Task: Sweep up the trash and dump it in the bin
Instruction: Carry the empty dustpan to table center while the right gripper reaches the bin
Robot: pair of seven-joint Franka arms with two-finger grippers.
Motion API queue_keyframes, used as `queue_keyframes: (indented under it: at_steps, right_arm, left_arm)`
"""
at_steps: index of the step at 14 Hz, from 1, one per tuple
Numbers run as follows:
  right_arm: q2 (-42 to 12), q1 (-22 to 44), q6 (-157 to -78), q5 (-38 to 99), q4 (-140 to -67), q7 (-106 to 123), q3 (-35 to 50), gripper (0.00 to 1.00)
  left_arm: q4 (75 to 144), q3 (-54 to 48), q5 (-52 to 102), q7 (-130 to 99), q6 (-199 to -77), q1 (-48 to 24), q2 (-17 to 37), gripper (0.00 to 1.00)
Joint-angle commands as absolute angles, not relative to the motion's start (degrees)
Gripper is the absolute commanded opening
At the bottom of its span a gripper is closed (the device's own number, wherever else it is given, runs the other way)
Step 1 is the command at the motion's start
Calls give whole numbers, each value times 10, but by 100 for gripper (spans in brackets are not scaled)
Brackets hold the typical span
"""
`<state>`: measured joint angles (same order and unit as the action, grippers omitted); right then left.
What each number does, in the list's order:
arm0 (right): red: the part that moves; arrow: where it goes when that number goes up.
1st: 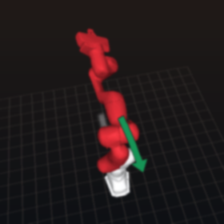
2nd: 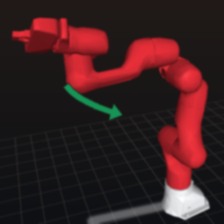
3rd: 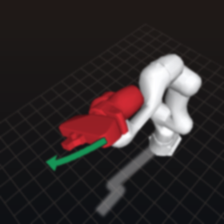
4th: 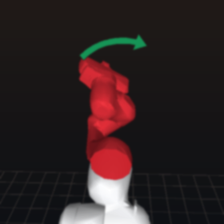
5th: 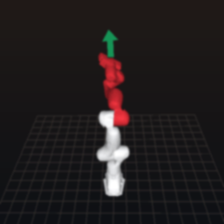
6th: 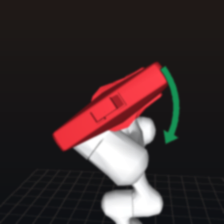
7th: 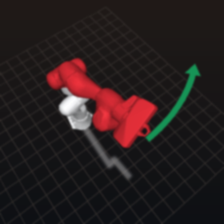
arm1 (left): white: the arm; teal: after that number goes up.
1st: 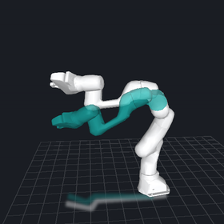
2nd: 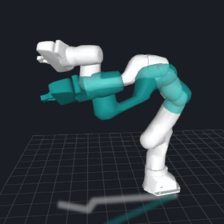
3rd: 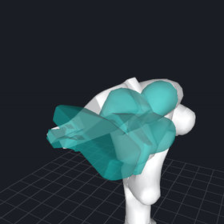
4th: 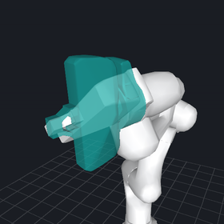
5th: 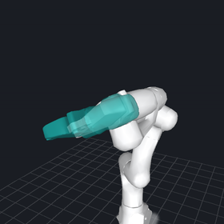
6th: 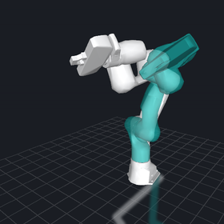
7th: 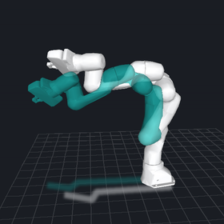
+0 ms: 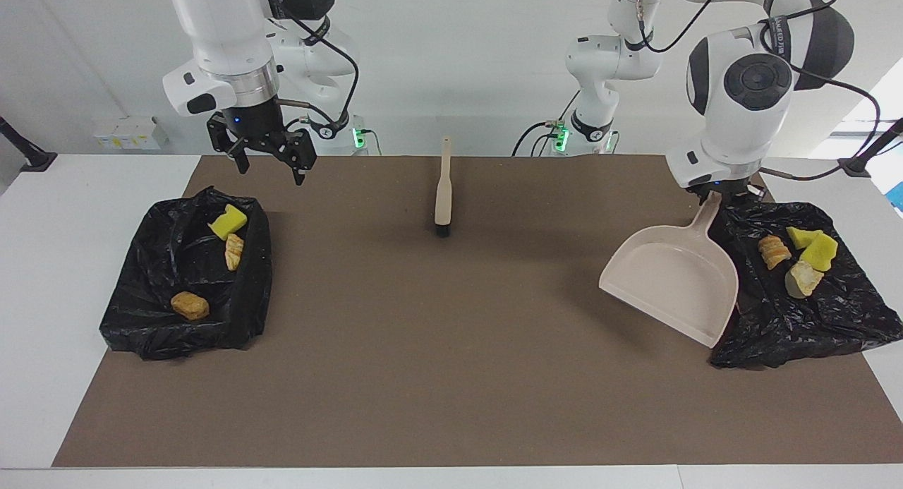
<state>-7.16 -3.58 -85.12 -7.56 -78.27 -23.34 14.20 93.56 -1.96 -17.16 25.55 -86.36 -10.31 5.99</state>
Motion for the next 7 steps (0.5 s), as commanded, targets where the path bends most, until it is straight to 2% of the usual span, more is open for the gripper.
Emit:
queue_keyframes:
  at_steps: [1,7]
  right_arm:
    - [-77,-36,-838,-83,-764,-254,149,100]
    - [-59,-40,-840,-75,-784,-269,148,100]
  left_arm:
    - [969,-11,-135,178,-874,-156,27,0]
    - [970,-11,-33,-25,-939,-252,38,0]
